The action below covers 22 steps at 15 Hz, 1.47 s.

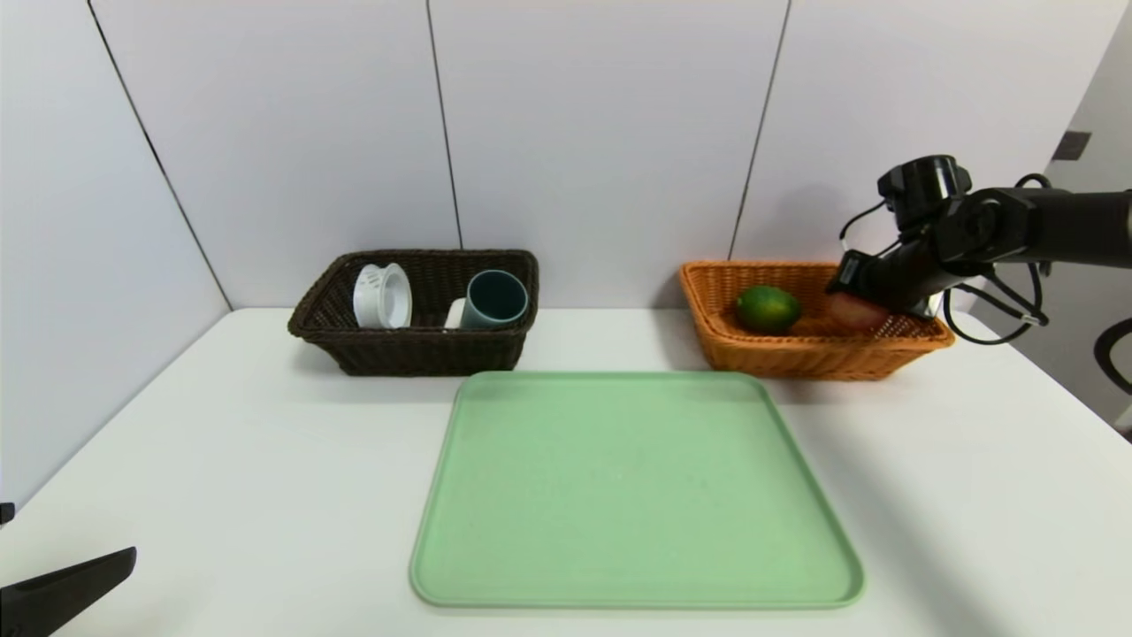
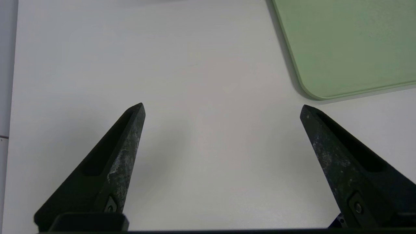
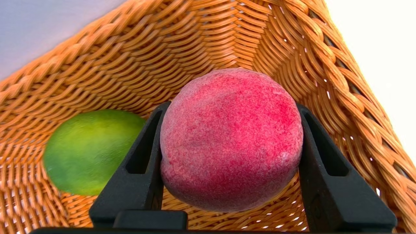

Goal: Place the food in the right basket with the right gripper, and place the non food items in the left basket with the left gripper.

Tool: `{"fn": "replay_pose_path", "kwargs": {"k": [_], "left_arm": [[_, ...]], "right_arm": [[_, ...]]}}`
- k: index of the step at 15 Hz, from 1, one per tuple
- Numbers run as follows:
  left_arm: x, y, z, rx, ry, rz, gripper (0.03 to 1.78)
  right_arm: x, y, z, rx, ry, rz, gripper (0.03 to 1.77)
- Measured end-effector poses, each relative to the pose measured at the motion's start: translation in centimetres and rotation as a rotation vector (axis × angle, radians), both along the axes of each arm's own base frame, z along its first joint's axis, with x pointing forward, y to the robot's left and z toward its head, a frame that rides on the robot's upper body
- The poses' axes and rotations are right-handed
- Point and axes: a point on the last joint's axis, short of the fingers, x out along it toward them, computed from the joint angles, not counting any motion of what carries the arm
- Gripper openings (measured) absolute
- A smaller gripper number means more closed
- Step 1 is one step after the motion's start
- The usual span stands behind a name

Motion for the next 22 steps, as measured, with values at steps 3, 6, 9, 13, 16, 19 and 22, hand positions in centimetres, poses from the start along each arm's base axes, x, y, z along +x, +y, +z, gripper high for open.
{"fn": "replay_pose_path", "kwargs": {"k": [3, 6, 9, 13, 16, 19, 22], "left_arm": [[0.0, 0.0, 0.0, 0.000, -0.003, 0.002, 1.69], [-0.1, 0.0, 0.0, 0.000, -0.004, 0.003, 1.69], [-0.2, 0.1, 0.0, 0.000, -0.006, 0.003, 1.69], [-0.2, 0.1, 0.2, -0.001, -0.018, 0.005, 1.69], [-0.1, 0.0, 0.6, -0.003, -0.031, 0.004, 1.69], [0.1, 0.0, 1.5, -0.009, -0.052, 0.008, 1.69], [0.4, 0.0, 3.2, -0.019, -0.099, 0.016, 1.69]], "right_arm": [[0.1, 0.2, -0.1, 0.004, 0.002, 0.003, 1.24], [0.0, 0.3, -0.1, 0.013, 0.002, 0.005, 1.39], [-0.1, 0.5, 0.2, 0.017, -0.004, 0.011, 1.49], [-1.6, 1.6, 3.4, 0.016, -0.074, 0.038, 1.58], [-4.7, 3.6, 8.5, -0.002, -0.185, 0.115, 1.62], [-9.1, 4.8, 11.6, -0.114, -0.218, 0.253, 1.65], [-14.8, 5.2, 12.6, -0.215, -0.212, 0.445, 1.67]]}}
